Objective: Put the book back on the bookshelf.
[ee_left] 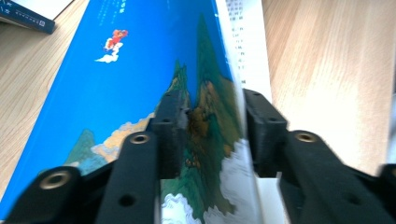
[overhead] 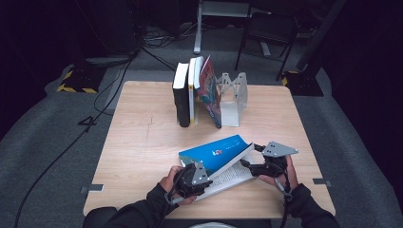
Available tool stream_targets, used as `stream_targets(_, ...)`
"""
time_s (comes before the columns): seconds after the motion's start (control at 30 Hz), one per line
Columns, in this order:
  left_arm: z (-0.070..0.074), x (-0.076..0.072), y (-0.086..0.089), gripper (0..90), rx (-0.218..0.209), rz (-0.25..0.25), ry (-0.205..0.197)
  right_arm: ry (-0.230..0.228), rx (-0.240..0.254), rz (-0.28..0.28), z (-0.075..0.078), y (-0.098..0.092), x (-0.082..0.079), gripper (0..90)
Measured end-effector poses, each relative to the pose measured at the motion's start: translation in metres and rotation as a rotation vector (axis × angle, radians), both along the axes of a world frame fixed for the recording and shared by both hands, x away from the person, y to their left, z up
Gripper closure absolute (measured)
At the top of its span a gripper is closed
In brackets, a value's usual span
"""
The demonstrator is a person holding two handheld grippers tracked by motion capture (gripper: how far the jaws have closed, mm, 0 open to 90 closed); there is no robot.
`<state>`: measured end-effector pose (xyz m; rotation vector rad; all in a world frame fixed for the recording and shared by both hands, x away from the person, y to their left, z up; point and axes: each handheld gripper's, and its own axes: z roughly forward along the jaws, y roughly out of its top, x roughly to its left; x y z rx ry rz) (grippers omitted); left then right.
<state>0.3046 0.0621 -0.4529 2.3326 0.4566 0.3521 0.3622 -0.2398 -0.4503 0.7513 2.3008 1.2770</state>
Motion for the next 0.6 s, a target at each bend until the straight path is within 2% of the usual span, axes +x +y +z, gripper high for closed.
stream_targets(0.07,0.003,0.001,0.004,72.7,-0.011,-0.003,-0.001,0.003,0.003,0.006,-0.001,-0.002,0.001,26.0)
stream_targets(0.13,0.008,0.007,0.014,75.1,-0.044,-0.027,0.007,0.010,0.012,0.039,-0.003,-0.007,0.003,25.1)
stream_targets(0.17,0.010,0.010,0.020,76.0,-0.025,-0.060,0.012,0.024,0.025,0.073,-0.006,-0.012,0.006,24.8)
stream_targets(0.2,0.010,0.010,0.020,76.1,-0.025,-0.060,0.012,0.024,0.025,0.073,-0.006,-0.012,0.006,24.8)
stream_targets(0.23,0.010,0.012,0.024,76.1,-0.016,-0.076,0.010,0.039,0.038,0.100,-0.007,-0.013,0.008,24.0)
stream_targets(0.27,0.011,0.013,0.027,76.1,-0.017,-0.081,0.015,0.049,0.031,0.119,-0.008,-0.013,0.010,23.1)
stream_targets(0.3,0.011,0.018,0.036,76.0,-0.011,-0.115,0.019,0.048,0.015,0.169,-0.010,-0.010,0.012,23.3)
stream_targets(0.33,0.011,0.018,0.036,75.9,-0.011,-0.115,0.019,0.044,0.009,0.186,-0.011,-0.009,0.013,23.7)
stream_targets(0.37,0.012,0.022,0.045,75.7,-0.019,-0.131,0.028,0.046,0.006,0.206,-0.011,-0.007,0.014,24.4)
stream_targets(0.4,0.012,0.022,0.045,75.5,-0.019,-0.131,0.028,0.046,0.006,0.206,-0.011,-0.007,0.014,24.4)
stream_targets(0.43,0.012,0.025,0.050,75.0,-0.016,-0.144,0.041,0.044,0.001,0.258,-0.013,-0.002,0.017,27.7)
stream_targets(0.5,0.012,0.030,0.057,74.7,-0.025,-0.148,0.057,0.040,-0.008,0.277,-0.013,0.001,0.017,30.0)
stream_targets(0.53,0.012,0.033,0.061,74.3,-0.026,-0.152,0.062,0.020,-0.028,0.295,-0.013,0.005,0.017,32.2)
stream_targets(0.6,0.012,0.038,0.068,73.0,-0.041,-0.126,0.085,0.028,-0.029,0.340,-0.012,0.012,0.016,47.5)
